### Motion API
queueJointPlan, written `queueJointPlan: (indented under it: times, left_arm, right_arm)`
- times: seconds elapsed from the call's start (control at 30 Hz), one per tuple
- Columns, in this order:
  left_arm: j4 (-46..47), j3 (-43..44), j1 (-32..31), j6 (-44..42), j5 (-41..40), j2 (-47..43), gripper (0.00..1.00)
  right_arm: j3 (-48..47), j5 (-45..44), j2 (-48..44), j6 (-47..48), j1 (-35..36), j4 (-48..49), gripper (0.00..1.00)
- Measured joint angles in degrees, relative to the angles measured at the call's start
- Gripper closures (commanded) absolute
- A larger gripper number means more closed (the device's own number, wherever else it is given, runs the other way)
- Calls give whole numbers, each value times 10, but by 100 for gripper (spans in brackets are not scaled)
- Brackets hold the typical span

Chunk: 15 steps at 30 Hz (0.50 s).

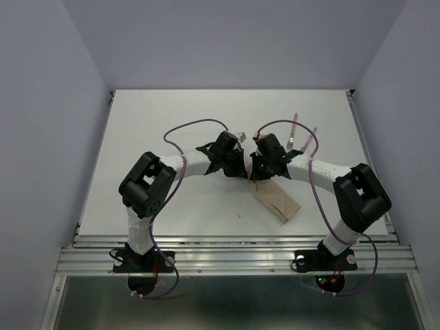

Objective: Fold the napkin into a case and place the utensils inside
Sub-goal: Grasp the top corner of the smaller rectangle folded napkin from the folded napkin.

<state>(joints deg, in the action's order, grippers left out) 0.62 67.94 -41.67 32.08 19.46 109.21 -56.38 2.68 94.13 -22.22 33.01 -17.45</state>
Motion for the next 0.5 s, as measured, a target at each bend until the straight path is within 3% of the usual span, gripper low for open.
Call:
queueJointPlan:
  times: [0.5]
  left_arm:
    - [4,-24,7,-7,-1,-24,100]
  right_arm:
    - [-9,13,65,-44,-9,75,99]
